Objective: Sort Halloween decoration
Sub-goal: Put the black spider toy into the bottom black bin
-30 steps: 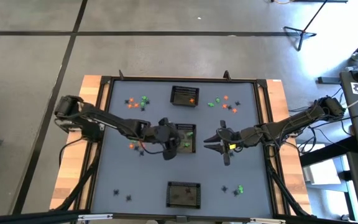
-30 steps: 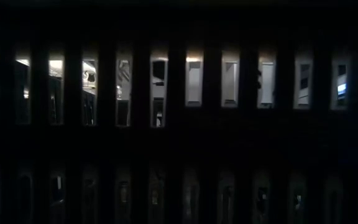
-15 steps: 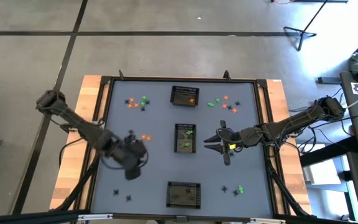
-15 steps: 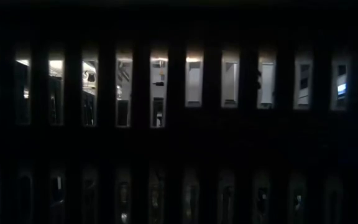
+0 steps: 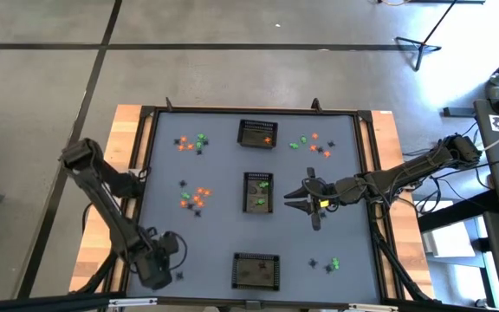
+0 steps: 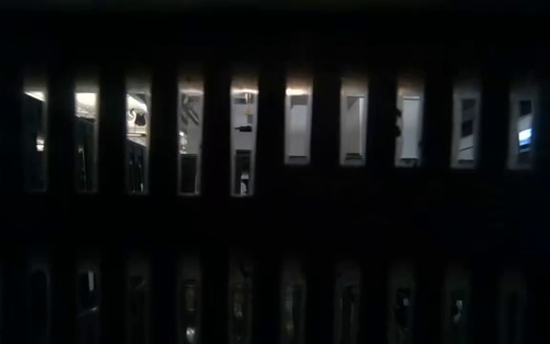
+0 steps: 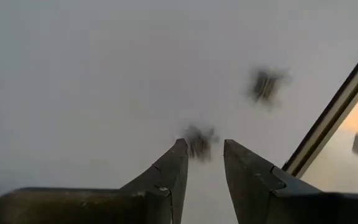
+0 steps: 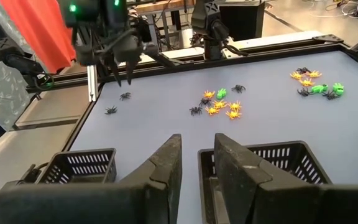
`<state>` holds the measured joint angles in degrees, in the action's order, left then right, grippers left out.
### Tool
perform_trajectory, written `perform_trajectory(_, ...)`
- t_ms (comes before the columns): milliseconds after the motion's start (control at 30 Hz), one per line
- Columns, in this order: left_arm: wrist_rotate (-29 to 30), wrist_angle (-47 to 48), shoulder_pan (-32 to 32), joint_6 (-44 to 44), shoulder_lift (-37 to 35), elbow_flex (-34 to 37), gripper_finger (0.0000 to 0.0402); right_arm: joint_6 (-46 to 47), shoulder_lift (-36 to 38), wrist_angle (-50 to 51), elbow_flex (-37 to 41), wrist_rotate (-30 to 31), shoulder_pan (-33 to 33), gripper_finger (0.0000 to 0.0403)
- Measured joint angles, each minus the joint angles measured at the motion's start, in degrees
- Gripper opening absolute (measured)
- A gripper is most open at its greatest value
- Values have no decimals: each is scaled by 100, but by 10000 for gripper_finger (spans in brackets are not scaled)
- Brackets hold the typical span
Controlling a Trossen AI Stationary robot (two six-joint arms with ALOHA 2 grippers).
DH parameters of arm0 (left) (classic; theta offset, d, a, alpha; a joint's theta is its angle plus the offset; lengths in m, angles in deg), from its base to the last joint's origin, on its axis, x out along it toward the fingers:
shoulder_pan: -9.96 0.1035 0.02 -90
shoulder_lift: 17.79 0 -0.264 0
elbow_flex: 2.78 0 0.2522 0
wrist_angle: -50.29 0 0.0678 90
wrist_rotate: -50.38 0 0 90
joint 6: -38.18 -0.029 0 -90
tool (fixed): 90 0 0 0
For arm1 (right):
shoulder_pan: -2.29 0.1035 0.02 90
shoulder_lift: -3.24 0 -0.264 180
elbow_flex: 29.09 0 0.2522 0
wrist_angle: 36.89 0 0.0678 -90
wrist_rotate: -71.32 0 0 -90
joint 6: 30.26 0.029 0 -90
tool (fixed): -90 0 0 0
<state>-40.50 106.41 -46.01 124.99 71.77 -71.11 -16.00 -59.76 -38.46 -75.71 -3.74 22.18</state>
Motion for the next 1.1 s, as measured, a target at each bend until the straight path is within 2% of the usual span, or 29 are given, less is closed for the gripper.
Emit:
perform_trajectory(200,-382,-359,-230,332,519,0,95,9,0,2,0,2,1,92)
perform_trajectory(433,-352,-348,-258,417,890,0,95,9,0,2,0,2,1,92)
perform_trajectory(733,-228,-333,-208,474,1036,-20,94,9,0,4,0,2,-1,92)
perform_trajectory(833,-292,-333,-130,438,1040,-15,80,9,0,2,0,2,1,92)
perform_trajectory(1033,-242,-335,-73,374,1051,-9,11,9,0,4,0,2,1,92)
perform_trajectory(1100,-204,-335,-72,364,1051,-9,4,9,0,4,0,2,1,92)
